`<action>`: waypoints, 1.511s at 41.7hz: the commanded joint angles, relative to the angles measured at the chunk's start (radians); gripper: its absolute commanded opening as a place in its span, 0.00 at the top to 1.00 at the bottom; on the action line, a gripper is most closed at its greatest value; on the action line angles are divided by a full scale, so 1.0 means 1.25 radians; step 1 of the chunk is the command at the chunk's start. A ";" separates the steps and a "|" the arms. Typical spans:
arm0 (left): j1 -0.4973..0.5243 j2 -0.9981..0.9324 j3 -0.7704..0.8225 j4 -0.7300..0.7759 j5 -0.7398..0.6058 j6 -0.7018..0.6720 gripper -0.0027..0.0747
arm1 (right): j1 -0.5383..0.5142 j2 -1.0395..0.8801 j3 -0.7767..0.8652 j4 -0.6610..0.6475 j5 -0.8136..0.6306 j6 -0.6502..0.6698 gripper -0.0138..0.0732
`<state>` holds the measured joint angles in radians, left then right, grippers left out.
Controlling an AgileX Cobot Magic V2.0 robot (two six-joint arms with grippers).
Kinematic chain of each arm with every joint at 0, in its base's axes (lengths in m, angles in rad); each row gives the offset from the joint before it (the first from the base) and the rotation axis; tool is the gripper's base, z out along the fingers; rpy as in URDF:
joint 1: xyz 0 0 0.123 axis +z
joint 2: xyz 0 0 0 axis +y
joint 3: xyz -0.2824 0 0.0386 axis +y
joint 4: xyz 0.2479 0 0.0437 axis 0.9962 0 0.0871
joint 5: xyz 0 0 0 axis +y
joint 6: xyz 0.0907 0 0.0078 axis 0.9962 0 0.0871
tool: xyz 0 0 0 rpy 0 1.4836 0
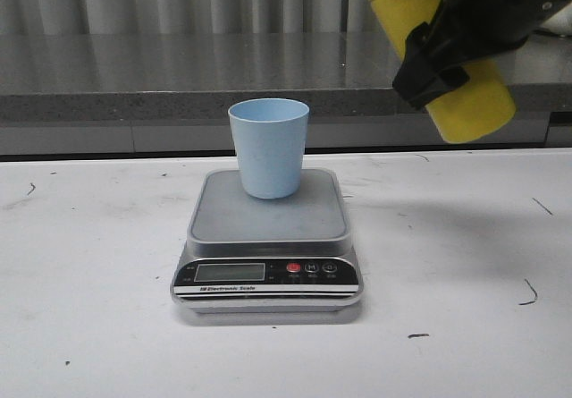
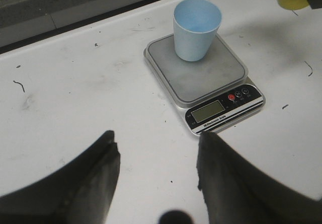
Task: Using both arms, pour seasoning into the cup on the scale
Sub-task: 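Lift the yellow bottle with the right gripper and tilt it nozzle-down, then hold the tilted bottle nozzle above the blue cup with the right gripper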
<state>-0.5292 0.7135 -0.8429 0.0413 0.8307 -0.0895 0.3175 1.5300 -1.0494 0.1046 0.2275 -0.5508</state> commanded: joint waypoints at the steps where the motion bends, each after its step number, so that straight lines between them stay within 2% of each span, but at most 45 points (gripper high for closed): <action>1: 0.001 -0.001 -0.019 0.001 -0.055 -0.007 0.50 | 0.002 -0.040 -0.089 -0.044 0.058 -0.031 0.43; 5: 0.001 -0.001 -0.019 0.001 -0.055 -0.007 0.50 | 0.022 -0.037 -0.138 -0.120 0.141 -0.024 0.43; 11: 0.001 -0.001 -0.019 0.001 -0.055 -0.007 0.50 | 0.052 -0.024 -0.183 -0.230 0.203 0.029 0.43; 20: 0.001 -0.001 -0.019 0.001 -0.055 -0.007 0.50 | 0.116 0.022 -0.225 -0.493 0.316 0.174 0.43; 33: 0.001 -0.001 -0.019 0.001 -0.055 -0.007 0.50 | 0.208 0.093 -0.227 -0.810 0.409 0.188 0.43; 41: 0.001 -0.001 -0.019 0.001 -0.055 -0.007 0.50 | 0.226 0.131 -0.227 -0.915 0.458 0.188 0.43; 56: 0.001 -0.001 -0.019 0.001 -0.055 -0.007 0.50 | 0.226 0.141 -0.227 -1.152 0.443 0.188 0.43; 63: 0.001 -0.001 -0.019 0.001 -0.055 -0.007 0.50 | 0.226 0.141 -0.227 -1.209 0.442 0.188 0.43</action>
<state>-0.5292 0.7135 -0.8429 0.0413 0.8307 -0.0895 0.5995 1.7596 -1.2898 -1.2865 0.7669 -0.3135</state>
